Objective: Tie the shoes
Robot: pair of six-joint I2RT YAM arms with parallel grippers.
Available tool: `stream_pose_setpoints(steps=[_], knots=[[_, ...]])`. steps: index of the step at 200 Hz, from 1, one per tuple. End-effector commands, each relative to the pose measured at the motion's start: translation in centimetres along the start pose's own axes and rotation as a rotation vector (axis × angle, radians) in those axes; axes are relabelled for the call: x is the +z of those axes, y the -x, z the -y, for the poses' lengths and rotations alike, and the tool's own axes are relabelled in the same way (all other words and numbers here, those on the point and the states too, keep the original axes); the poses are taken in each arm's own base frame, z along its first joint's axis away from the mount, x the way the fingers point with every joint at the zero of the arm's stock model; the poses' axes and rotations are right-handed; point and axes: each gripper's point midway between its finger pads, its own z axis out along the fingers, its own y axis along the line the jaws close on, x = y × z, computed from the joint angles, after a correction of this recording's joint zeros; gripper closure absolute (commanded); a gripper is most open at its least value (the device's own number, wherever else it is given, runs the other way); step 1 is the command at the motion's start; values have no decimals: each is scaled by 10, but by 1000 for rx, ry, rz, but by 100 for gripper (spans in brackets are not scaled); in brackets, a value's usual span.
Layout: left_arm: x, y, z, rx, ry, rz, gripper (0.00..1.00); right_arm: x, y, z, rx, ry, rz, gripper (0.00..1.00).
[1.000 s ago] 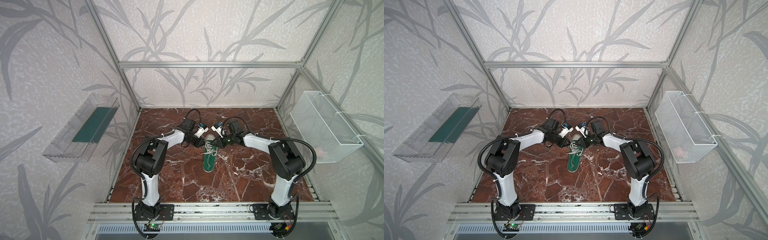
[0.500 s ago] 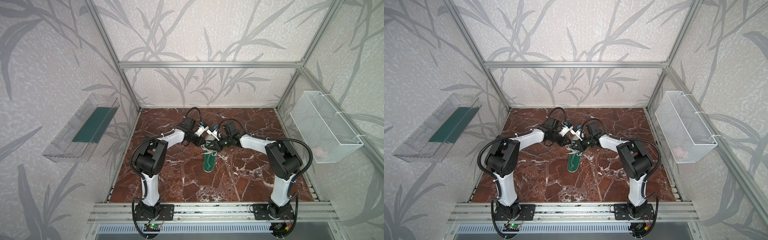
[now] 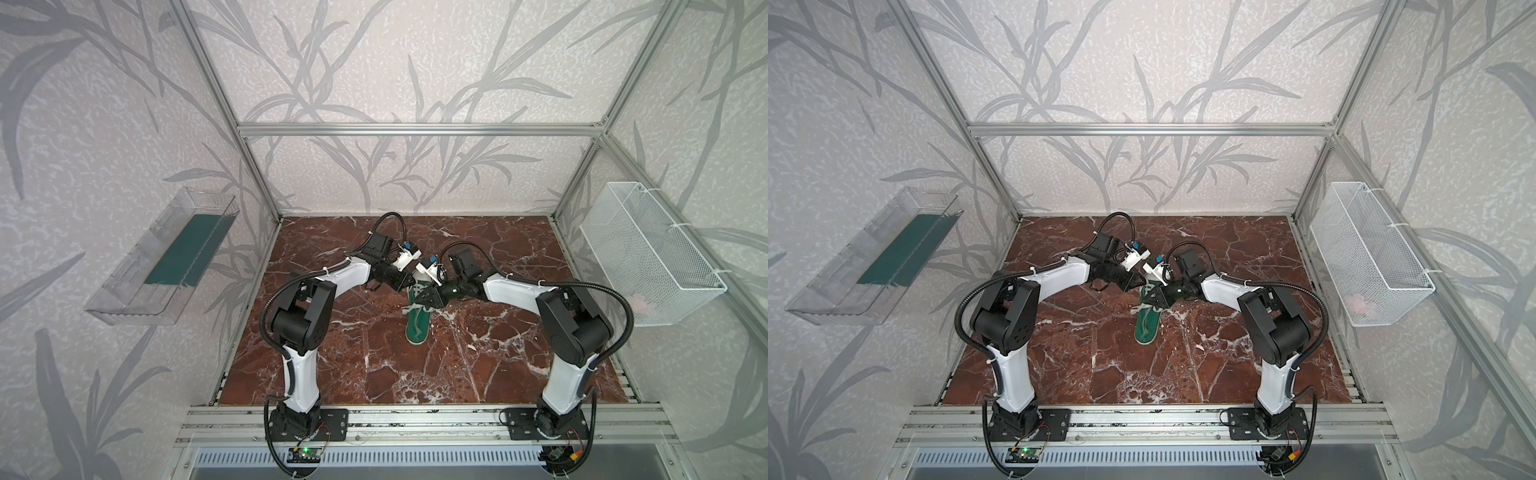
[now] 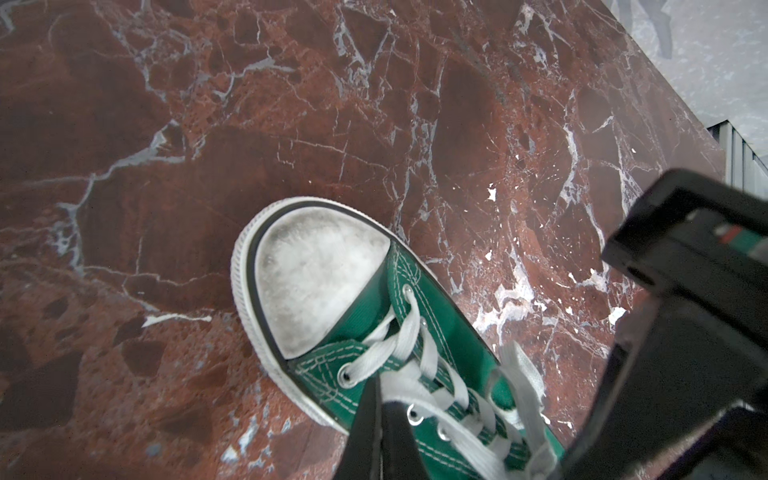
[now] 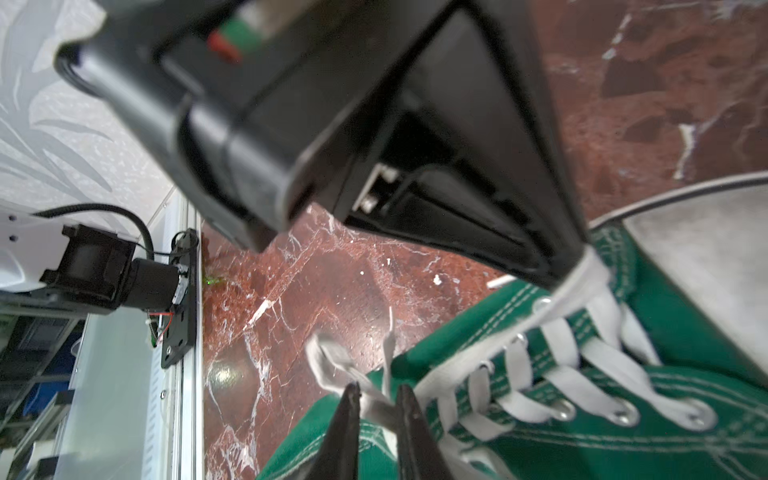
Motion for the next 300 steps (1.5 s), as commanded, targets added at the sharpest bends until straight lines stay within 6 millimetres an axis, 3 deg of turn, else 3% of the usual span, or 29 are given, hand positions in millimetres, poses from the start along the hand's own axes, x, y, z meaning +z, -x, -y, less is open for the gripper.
stream_pose_setpoints(steps=[1, 40, 98, 112, 128, 140, 161, 190, 219, 250, 300], knots=[[-6, 9, 10, 54, -20, 28, 100, -12, 20, 0, 3, -21, 77, 77], [-8, 10, 11, 56, -18, 35, 100, -5, 20, 13, 53, -23, 70, 70], [-10, 11, 16, 69, -24, 40, 100, 9, 30, 25, 78, 2, 88, 69], [-10, 10, 17, 71, -23, 38, 100, 11, 32, 25, 83, 13, 94, 71], [-11, 10, 17, 70, -20, 38, 100, 12, 33, 26, 87, 16, 101, 81], [-13, 11, 17, 66, -11, 48, 92, 11, 32, 27, 93, 17, 101, 89], [-19, 18, 17, 64, 5, 81, 70, 10, 29, 27, 95, 14, 101, 99], [-34, 25, 15, 57, 51, 126, 53, 6, 28, 27, 98, 5, 114, 100], [-53, 25, 18, 34, 62, 197, 44, 6, 25, 28, 104, 8, 107, 100], [-59, 6, 23, -1, 64, 184, 33, 6, 24, 28, 101, 10, 106, 100], [-58, -17, 29, -66, 54, 194, 31, 6, 26, 27, 96, 15, 103, 100]])
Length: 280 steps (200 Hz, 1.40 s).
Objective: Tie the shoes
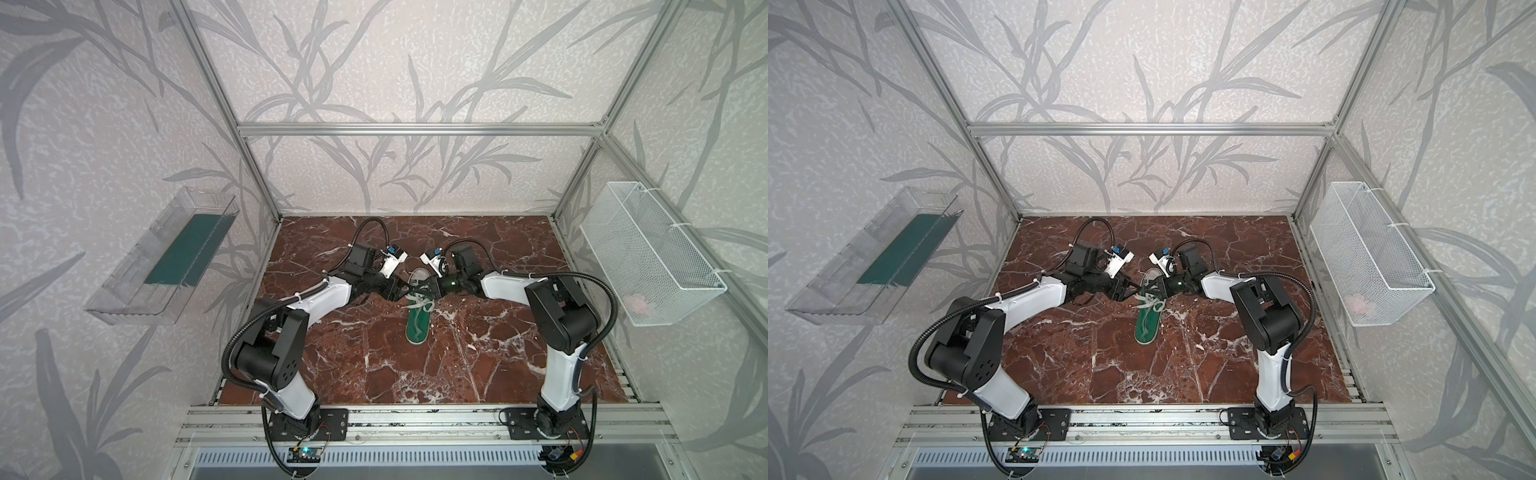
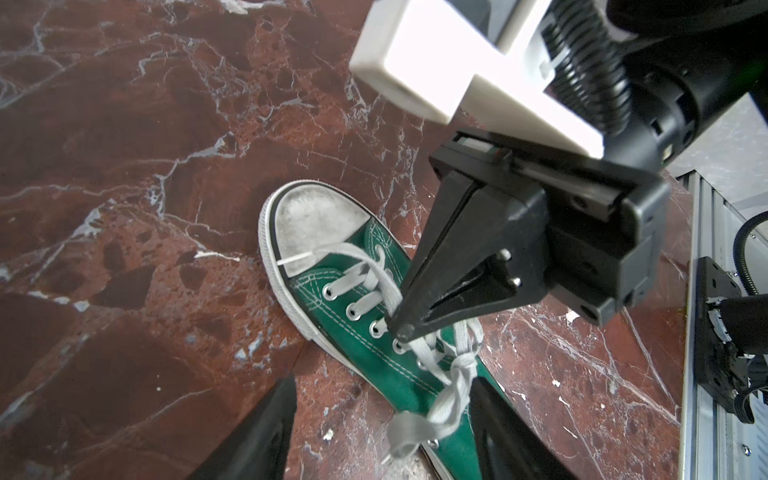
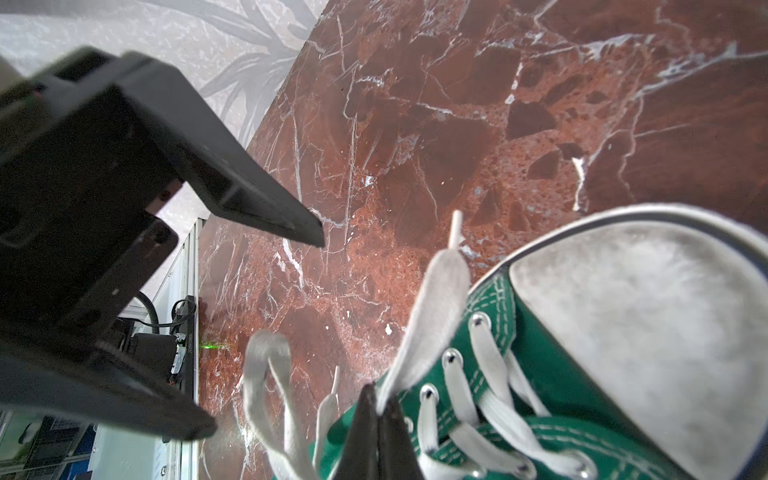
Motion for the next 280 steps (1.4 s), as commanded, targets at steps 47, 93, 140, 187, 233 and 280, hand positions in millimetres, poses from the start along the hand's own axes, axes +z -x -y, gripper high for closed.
stream_pose_setpoints(steps=[47, 93, 140, 187, 233, 280], knots=[[-1, 2, 9, -59, -47, 86, 29, -5, 8, -7, -35, 21, 10, 100], [8, 4, 9, -85, -86, 103, 51, -7, 8, -8, -36, 22, 10, 100], [7, -2, 4, -89, -55, 97, 99, -11, 6, -8, -34, 1, 22, 100], [4, -5, -3, -100, -12, 80, 100, -19, 2, -7, -25, -24, 44, 100], [4, -4, -3, -123, -18, 86, 100, -20, 0, -6, -19, -24, 42, 100], [5, -2, 2, -163, -63, 111, 46, -19, 2, -8, -20, -11, 42, 100]])
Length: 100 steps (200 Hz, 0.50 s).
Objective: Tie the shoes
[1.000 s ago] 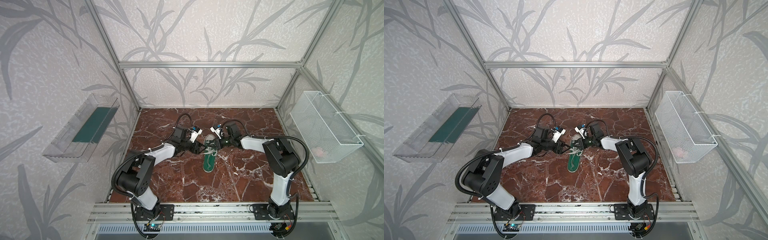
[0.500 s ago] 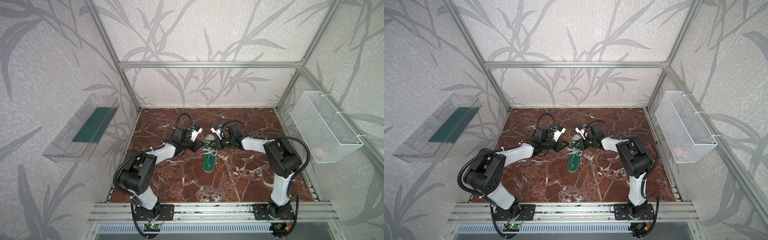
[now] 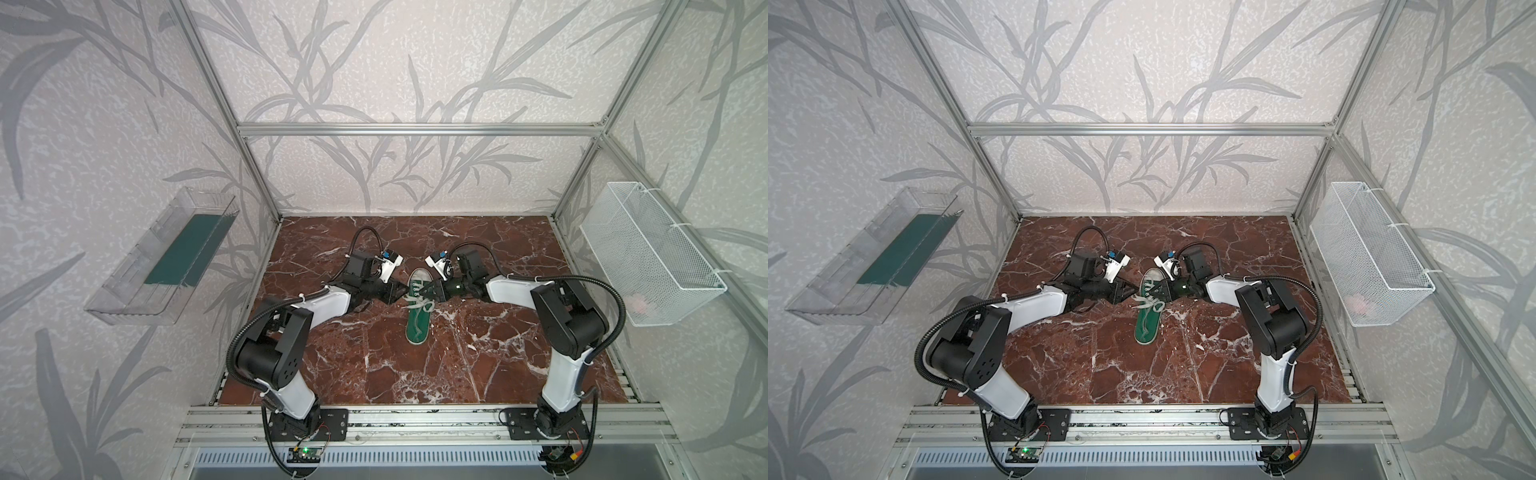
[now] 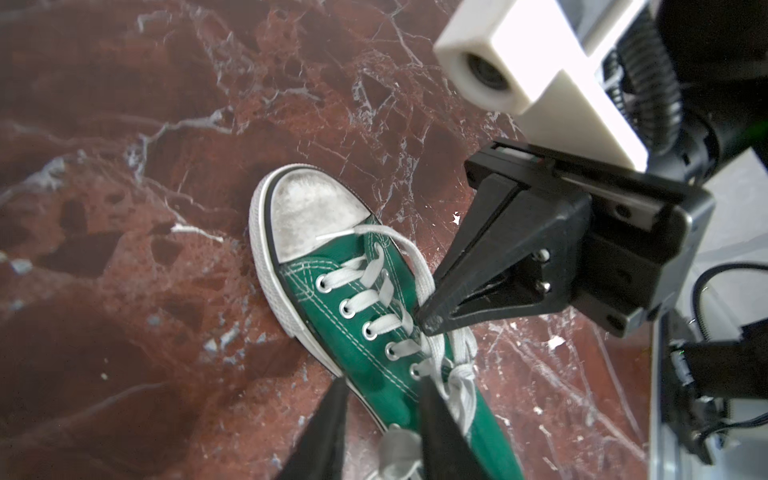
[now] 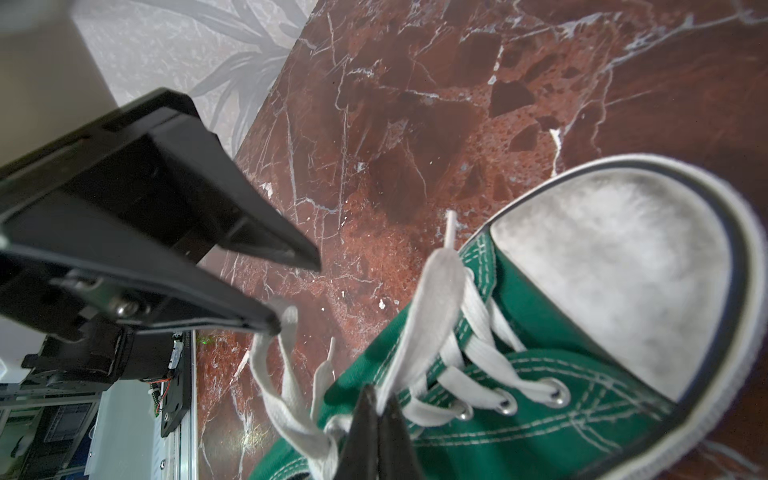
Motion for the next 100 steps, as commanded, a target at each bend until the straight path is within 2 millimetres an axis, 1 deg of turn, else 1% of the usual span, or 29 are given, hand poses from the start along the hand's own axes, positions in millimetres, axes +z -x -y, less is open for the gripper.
stream_pose_setpoints(steps=[1, 16, 26, 56, 72, 81, 89, 96, 100], knots=[[-2, 0, 5, -17, -31, 24, 45, -8, 14, -10, -35, 14, 36, 100], [-2, -1, 9, -32, -59, 32, 37, -7, 13, -10, -33, 14, 33, 100], [-1, -2, 11, -44, -73, 28, 35, -7, 13, -10, -36, 15, 34, 100], [2, -13, 11, -76, -84, 3, 33, -7, 14, -10, -40, 15, 33, 100], [2, -13, 11, -82, -91, 14, 34, -7, 15, -11, -43, 16, 35, 100], [3, -13, 10, -84, -90, 18, 35, -7, 16, -11, -41, 19, 36, 100], [4, -11, 10, -89, -93, 22, 38, -7, 16, -11, -40, 21, 35, 100], [6, -11, 10, -95, -95, 23, 42, -7, 17, -11, -41, 23, 36, 100], [6, -11, 10, -97, -99, 24, 46, -7, 17, -11, -41, 22, 36, 100]])
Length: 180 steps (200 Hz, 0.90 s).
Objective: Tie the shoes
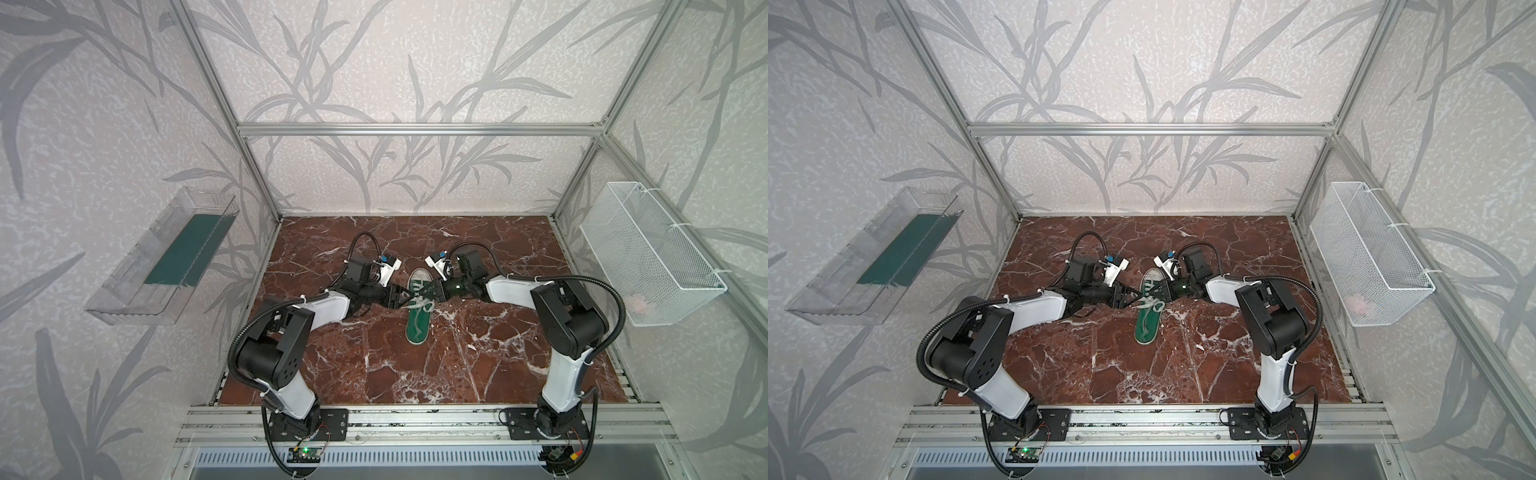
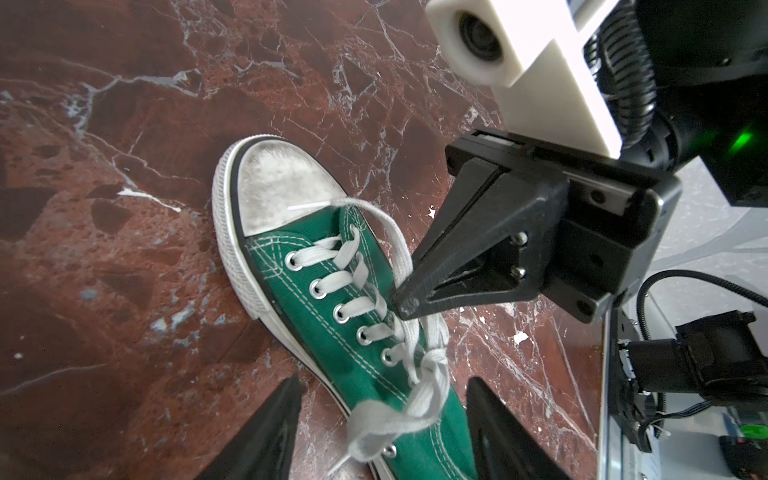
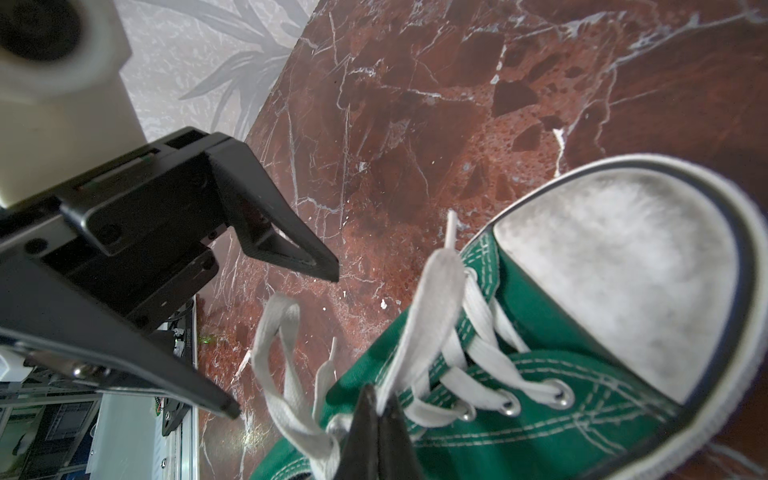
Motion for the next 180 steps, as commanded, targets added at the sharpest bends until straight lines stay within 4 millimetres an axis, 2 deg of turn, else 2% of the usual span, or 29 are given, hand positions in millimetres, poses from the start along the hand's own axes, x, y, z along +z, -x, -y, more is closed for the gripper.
stream_pose_setpoints(steps=[1, 24, 33, 40, 66, 82, 156, 180], knots=[[5, 1, 1, -18, -33, 15, 48, -7, 17, -10, -41, 18, 36, 100], [8, 1, 0, -33, -42, 17, 71, -7, 17, -11, -43, 16, 37, 100], [8, 2, 0, -37, -44, 20, 74, -8, 17, -11, -43, 15, 36, 100], [8, 2, 0, -41, -44, 21, 73, -8, 17, -11, -44, 13, 35, 100], [8, 0, 1, -57, -52, 19, 51, -8, 17, -11, -44, 16, 35, 100], [8, -2, 1, -71, -54, 20, 45, -8, 18, -11, -45, 15, 37, 100], [10, -7, 7, -130, -105, 45, 42, -7, 21, -11, -52, 17, 36, 100], [14, -7, 9, -143, -123, 47, 51, -7, 21, -12, -52, 21, 35, 100]])
